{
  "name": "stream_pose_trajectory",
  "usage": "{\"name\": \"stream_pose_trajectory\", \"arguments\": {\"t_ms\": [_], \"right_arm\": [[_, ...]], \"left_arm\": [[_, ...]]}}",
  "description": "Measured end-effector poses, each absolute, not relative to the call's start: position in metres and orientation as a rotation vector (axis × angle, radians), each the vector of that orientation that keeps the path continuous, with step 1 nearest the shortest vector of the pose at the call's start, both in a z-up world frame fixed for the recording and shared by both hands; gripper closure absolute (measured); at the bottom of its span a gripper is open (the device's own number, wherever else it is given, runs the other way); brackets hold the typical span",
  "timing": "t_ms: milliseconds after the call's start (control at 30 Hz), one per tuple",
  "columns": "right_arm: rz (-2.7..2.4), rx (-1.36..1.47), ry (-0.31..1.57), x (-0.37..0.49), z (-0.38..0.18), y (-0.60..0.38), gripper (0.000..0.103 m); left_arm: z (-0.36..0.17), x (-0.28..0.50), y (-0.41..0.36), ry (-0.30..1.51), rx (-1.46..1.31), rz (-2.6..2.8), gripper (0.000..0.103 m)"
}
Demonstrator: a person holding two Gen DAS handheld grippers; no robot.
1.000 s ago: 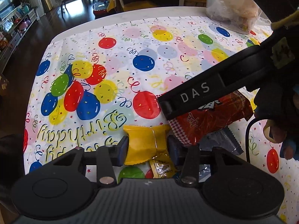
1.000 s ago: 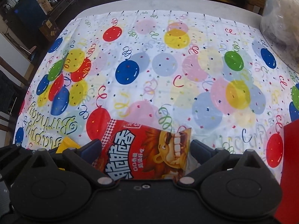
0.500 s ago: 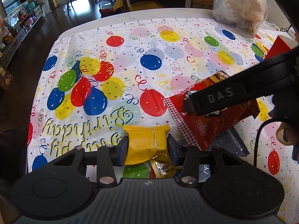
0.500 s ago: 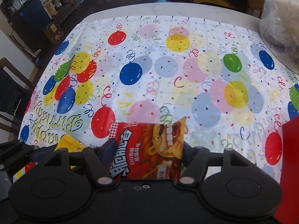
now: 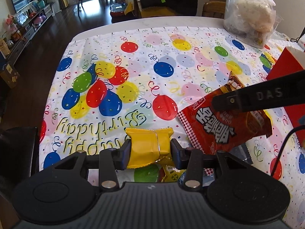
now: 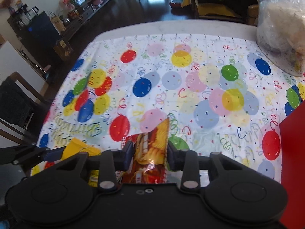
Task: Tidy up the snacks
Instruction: 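Carry the yellow packet with the left tool while the right tool carries the chip bag into the box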
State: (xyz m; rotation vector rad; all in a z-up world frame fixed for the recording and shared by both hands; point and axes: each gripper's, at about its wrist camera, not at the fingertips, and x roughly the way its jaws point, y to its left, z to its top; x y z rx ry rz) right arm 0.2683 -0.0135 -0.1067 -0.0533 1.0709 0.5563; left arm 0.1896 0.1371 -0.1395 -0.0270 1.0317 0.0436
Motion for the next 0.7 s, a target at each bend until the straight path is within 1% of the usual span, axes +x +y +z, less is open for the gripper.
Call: {"name": "stream_pose_trajectory", "arguments": {"t_ms": [267,700], "right_arm": [[0.59,-0.038,1.001,0.246,-0.085,-0.025,0.08],[0.608,0.022,0.887,0.214,-0.035,-0.088,0.081]], "left_arm": [[-0.126,0.177,0.134,1.016,-0.034,0.049,0.061],[-0.082,0.159,0.106,0.972,-0.059,-0.001,0.061]]}}
